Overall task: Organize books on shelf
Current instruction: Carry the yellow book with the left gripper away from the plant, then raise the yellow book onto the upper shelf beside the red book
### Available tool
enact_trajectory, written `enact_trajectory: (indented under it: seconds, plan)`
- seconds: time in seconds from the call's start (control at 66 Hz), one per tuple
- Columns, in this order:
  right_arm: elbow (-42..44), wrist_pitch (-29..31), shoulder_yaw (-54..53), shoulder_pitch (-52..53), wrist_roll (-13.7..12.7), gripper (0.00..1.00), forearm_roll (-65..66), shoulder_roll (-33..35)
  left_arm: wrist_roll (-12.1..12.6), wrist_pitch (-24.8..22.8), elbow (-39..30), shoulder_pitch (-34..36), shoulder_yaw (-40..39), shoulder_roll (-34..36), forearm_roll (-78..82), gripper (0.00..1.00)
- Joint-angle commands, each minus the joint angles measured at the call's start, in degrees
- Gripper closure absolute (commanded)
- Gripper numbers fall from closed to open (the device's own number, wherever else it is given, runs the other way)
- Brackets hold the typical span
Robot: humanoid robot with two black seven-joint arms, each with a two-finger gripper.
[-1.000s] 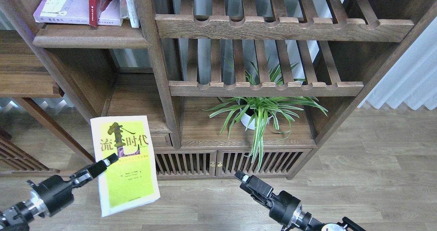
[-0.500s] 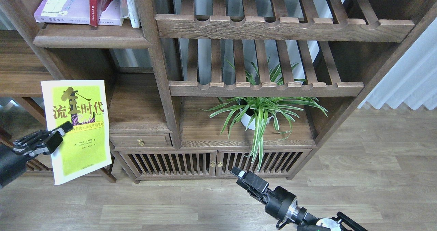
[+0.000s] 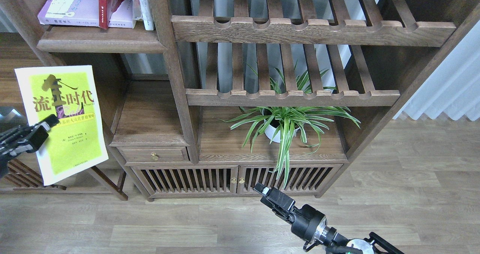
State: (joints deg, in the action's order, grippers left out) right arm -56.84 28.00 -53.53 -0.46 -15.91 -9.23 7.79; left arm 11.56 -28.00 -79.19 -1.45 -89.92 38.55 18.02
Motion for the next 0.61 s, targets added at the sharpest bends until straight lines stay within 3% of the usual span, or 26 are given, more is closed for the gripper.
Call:
enact_trajectory:
  seconds: [0.0, 0.303, 0.591]
  plan:
    - [-0.03, 0.0, -0.08, 0.46, 0.0, 0.01, -0.09, -0.76, 0.13, 0.0, 0.0, 0.22, -2.45, -0.05, -0.09, 0.98]
    - [-0.03, 0.0, -0.26, 1.16, 0.0, 0.01, -0.09, -1.82, 2.41, 0.0, 0.0, 4.0, -4.65, 0.74, -0.09, 0.98]
    - [-0.03, 0.0, -0.44, 1.07, 0.0, 0.01, -0.09, -1.73, 2.94, 0.0, 0.09, 16.47, -4.65, 6.27, -0.79, 0.99]
